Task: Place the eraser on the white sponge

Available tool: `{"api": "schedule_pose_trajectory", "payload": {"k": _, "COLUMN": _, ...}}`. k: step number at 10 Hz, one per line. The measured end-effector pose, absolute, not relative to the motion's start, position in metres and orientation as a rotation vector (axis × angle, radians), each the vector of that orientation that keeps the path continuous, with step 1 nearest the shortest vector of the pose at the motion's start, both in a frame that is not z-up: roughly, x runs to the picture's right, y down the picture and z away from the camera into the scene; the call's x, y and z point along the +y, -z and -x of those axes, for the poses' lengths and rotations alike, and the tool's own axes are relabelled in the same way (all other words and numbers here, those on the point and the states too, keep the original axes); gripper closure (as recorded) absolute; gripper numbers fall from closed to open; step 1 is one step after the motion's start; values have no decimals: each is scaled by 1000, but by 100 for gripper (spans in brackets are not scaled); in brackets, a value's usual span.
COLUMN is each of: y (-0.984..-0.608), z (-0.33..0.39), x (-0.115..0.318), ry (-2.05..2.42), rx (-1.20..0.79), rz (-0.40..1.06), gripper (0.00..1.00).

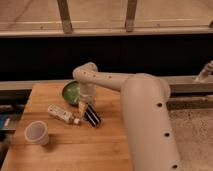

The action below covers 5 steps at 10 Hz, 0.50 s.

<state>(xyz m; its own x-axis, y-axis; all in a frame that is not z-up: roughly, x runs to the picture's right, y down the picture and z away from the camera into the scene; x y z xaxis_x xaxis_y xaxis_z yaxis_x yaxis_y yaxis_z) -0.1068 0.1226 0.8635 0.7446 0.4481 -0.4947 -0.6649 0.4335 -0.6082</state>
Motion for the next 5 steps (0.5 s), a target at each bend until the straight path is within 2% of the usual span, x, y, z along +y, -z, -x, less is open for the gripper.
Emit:
{"api": "schedule_pose_trajectory", "payload": {"k": 2, "y": -860, "z": 105, "x": 119, "ry": -713, "rx": 270, "rz": 868, "gripper": 20}}
{"api": "schedule_pose_trajectory", "payload": {"k": 5, "y": -844, "z": 73, "x": 86, "ry": -823, "rx": 275, "rz": 750, "gripper": 20}}
